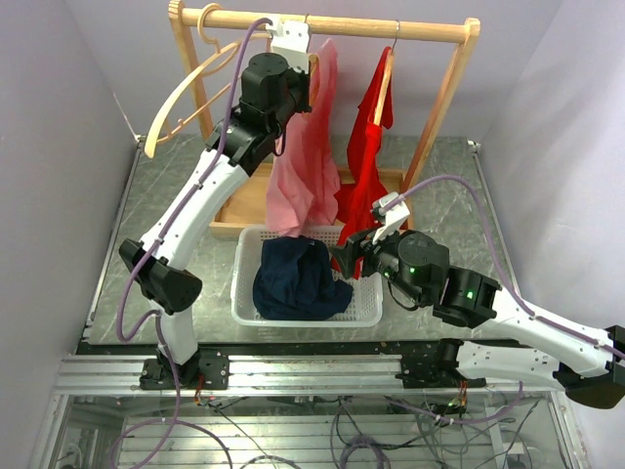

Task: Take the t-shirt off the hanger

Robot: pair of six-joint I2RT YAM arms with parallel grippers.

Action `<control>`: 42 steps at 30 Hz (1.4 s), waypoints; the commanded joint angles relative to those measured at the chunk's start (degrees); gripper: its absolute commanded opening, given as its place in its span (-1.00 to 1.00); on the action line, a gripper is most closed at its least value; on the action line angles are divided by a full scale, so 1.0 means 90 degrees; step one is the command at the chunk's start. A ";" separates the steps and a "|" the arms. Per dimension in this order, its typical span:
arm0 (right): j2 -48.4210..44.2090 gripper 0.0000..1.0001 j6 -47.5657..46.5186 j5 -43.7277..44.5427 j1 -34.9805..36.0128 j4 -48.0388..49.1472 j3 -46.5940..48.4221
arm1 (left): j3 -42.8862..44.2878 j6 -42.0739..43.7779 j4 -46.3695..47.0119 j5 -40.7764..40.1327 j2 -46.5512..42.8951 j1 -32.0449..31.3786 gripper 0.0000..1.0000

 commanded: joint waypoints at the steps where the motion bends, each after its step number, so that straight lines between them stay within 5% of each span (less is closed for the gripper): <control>1: -0.0098 0.39 0.0038 0.0012 0.0014 0.0199 -0.0056 | -0.0148 -0.0038 0.0509 0.0164 -0.0144 0.0061 -0.86; 17: -0.0003 0.39 0.0041 -0.0129 0.0007 0.0306 -0.0138 | -0.1117 0.0350 0.2833 0.0323 -0.1083 0.0194 -0.86; 32: 0.0327 0.39 -0.0335 -0.0048 0.0006 0.0521 0.0202 | -0.2423 0.0281 0.1607 0.0399 -0.2274 0.0217 -0.86; 42: 0.1519 0.47 -0.1537 0.0193 0.0008 0.1440 0.1639 | -0.2934 -0.0209 0.0213 0.1247 -0.3371 0.0193 -0.86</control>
